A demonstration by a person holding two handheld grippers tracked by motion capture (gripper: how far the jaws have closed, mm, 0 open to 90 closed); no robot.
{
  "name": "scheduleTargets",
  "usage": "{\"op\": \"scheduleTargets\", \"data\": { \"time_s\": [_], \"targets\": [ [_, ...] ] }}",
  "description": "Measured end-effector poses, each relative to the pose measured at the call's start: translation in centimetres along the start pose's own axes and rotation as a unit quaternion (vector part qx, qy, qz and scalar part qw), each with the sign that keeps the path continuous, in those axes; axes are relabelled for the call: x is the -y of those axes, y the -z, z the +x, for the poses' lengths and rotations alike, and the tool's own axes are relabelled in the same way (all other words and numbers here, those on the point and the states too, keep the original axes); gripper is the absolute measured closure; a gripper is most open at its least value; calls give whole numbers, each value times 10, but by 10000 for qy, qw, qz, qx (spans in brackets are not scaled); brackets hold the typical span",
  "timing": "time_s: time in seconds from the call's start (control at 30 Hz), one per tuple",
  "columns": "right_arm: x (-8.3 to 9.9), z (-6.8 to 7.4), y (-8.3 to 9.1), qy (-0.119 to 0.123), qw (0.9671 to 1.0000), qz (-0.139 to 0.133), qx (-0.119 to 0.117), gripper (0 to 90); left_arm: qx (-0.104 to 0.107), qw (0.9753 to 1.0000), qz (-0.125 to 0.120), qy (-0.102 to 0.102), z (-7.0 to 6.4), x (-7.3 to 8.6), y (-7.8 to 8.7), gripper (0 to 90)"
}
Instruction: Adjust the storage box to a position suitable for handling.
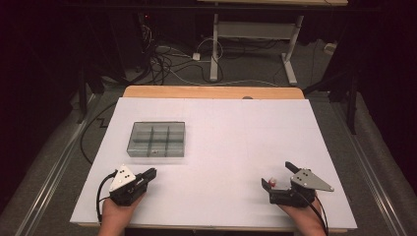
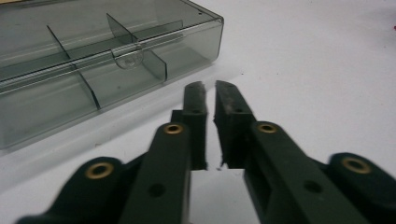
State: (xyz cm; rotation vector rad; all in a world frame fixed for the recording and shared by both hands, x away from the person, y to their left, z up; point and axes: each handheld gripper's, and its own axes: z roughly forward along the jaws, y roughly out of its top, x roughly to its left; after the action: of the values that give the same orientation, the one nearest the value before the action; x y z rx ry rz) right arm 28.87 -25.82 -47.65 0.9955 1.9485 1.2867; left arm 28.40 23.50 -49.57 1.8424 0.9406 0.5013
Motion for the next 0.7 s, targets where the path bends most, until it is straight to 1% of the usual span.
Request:
{"op": "scheduleTargets", "data": {
  "time_s": [0.03, 0.1, 0.13, 0.17, 0.3, 0.4, 0.47, 0.53, 0.57, 0.63, 0.67, 0.7],
  "targets": [
    [0, 0, 0, -9, 10000, -6, 2, 3, 5, 10000, 18, 11, 0, 0, 0, 820],
    [0, 0, 0, -30, 10000, 2, 7, 3, 15, 9999, 71, 83, 2, -1, -1, 850],
    [1, 0, 0, -30, 10000, 21, 1, 3, 15, 9999, 71, 83, 2, -1, -1, 854],
    [1, 0, -1, -19, 10000, 27, -3, 3, 32, 9999, 74, 131, 3, -1, -1, 875],
    [0, 0, 0, -7, 10000, 17, -2, 3, 47, 9998, 106, 129, 3, -1, -2, 876],
    [0, 1, 0, 15, 10000, 6, -4, 3, 49, 9998, 116, 181, 4, -2, -2, 876],
    [-1, 0, 1, -11, 10000, 3, 0, 3, 51, 9998, 99, 180, 5, -2, -1, 875],
    [-1, 1, 1, 8, 10000, -2, -1, 3, -46, 9999, 131, 62, 3, -3, 1, 875],
    [-1, 1, 1, 8, 10000, -3, -10, 3, -67, 9999, 136, 67, 3, -4, 2, 875],
    [-1, 2, 1, 4, 10000, 9, -44, 3, -61, 9998, 126, 106, 5, -4, 3, 875],
    [-1, 2, 0, 26, 10000, 12, -44, 3, -39, 9997, 149, 185, 8, -5, 5, 875],
    [-1, 3, 0, 40, 10000, 18, -62, 3, -44, 9996, 179, 207, 9, -5, 5, 875]
  ]
}}
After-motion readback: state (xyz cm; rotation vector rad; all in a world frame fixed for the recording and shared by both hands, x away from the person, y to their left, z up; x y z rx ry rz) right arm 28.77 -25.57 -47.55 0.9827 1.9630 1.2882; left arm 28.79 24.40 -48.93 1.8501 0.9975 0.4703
